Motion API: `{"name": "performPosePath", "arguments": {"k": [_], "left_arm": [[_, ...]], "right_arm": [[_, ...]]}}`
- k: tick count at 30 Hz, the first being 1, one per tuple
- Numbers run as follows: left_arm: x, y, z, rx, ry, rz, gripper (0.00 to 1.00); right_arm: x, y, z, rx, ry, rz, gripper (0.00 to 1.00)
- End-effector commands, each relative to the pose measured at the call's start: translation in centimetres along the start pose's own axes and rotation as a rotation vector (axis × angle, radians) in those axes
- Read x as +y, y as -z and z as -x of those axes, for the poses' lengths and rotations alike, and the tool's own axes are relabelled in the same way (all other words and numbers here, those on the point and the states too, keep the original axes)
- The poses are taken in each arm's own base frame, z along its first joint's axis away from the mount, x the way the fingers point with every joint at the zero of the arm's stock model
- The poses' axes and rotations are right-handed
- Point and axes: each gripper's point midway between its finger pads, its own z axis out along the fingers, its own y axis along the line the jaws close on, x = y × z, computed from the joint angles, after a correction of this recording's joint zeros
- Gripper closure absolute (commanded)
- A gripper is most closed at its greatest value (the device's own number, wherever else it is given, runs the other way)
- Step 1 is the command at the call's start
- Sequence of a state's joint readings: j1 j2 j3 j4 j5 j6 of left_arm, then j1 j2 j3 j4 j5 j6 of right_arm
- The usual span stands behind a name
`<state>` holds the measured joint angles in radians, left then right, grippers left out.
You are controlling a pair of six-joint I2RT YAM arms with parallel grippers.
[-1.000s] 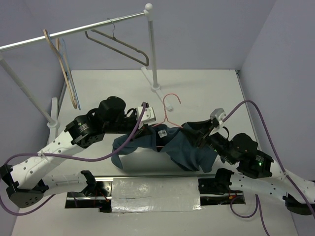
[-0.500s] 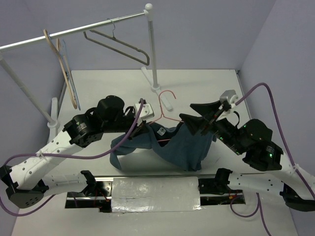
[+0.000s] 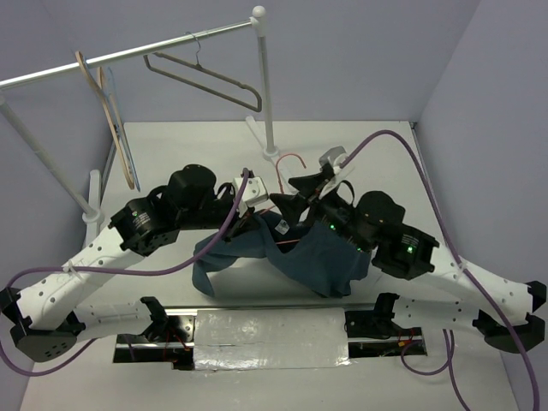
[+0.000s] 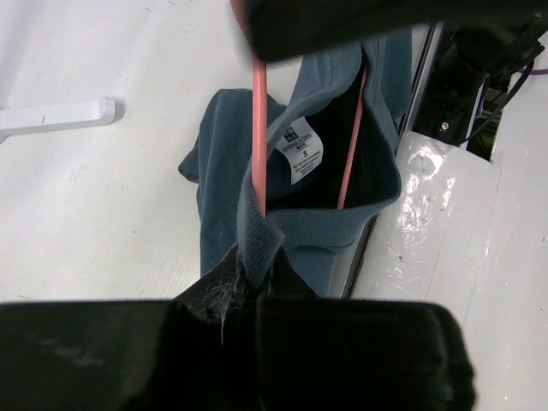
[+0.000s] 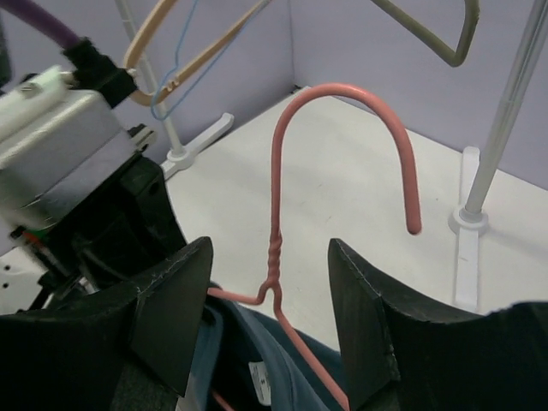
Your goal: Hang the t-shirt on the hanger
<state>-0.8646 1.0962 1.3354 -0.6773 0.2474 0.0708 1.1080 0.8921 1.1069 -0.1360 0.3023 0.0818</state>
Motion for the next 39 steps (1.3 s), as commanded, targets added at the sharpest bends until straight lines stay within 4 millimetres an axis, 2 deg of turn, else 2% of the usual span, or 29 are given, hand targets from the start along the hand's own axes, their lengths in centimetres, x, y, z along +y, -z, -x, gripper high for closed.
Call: {"name": "performPosePath", "arguments": {"k": [1,2,5,6,7,8,9,11,12,13,14,15,16,19,20,23,24,29,34,39], "left_arm": [[0.0,0.9,3.7,-0.124,-0.01,0.002,1.0],[-0.1,0.9,3.8,-0.128,-0.012,-0.002,1.0],[-0.1,0.9,4.1,-0.133,-0.007,-0.001,1.0],[-0.1,1.1,4.4,-0.141,-0.002,0.004,1.0],[0.0,1.3,4.6,-0.146,-0.001,0.009,0.98],[0.0,1.5,4.8,-0.148,-0.001,0.009,0.83],[-0.2,2.0,5.6,-0.166,-0.002,0.008,0.74],[-0.2,2.8,6.2,-0.176,-0.001,0.016,0.48],[-0.2,3.8,7.3,-0.201,-0.008,0.024,0.44],[-0.2,4.2,7.5,-0.201,-0.008,0.03,0.37],[-0.2,4.8,7.9,-0.211,-0.012,0.035,0.17],[-0.4,5.7,9.0,-0.24,-0.02,0.037,0.13],[-0.6,6.4,9.4,-0.257,-0.025,0.036,0.11],[-1.2,8.1,10.7,-0.313,-0.043,0.021,0.08],[-1.6,8.5,11.0,-0.336,-0.046,0.005,0.08],[-2.1,8.4,10.9,-0.347,-0.052,-0.017,0.08],[-1.9,8.0,10.5,-0.336,-0.049,-0.012,0.09],[-1.2,5.9,8.9,-0.268,-0.04,-0.003,0.11],[-1.9,4.3,8.1,-0.251,-0.049,-0.066,0.11],[-2.7,2.6,7.1,-0.208,-0.038,-0.132,0.14]], "right_arm": [[-0.7,-1.4,2.4,-0.087,-0.039,-0.073,0.37],[-0.9,-2.0,1.9,-0.078,-0.031,-0.091,0.38],[-2.0,-2.8,2.0,-0.088,-0.014,-0.165,0.64],[-2.2,-2.8,2.7,-0.096,0.012,-0.174,0.94],[-2.4,-2.9,3.2,-0.105,0.02,-0.191,0.98],[-2.4,-2.9,4.0,-0.117,0.028,-0.191,1.0],[-2.4,-2.7,6.2,-0.154,0.05,-0.192,1.0],[-2.3,-2.3,7.5,-0.147,0.076,-0.186,1.0],[-2.2,-1.7,9.8,-0.182,0.075,-0.179,1.0],[-2.1,-1.2,10.4,-0.179,0.102,-0.163,1.0],[-2.0,-0.8,11.2,-0.185,0.112,-0.156,1.0],[-2.0,0.0,13.2,-0.218,0.11,-0.153,1.0],[-2.1,0.4,13.4,-0.202,0.125,-0.15,1.0],[-2.1,1.6,14.1,-0.208,0.127,-0.135,1.0],[-1.9,1.4,13.1,-0.194,0.138,-0.119,1.0],[-1.8,1.5,11.8,-0.168,0.154,-0.098,1.0],[-1.6,1.4,11.1,-0.152,0.164,-0.086,1.0],[-1.0,2.0,10.9,-0.175,0.181,-0.036,1.0],[1.3,1.9,9.9,-0.159,0.196,0.1,1.0],[1.7,1.6,9.1,-0.163,0.178,0.121,1.0]]}}
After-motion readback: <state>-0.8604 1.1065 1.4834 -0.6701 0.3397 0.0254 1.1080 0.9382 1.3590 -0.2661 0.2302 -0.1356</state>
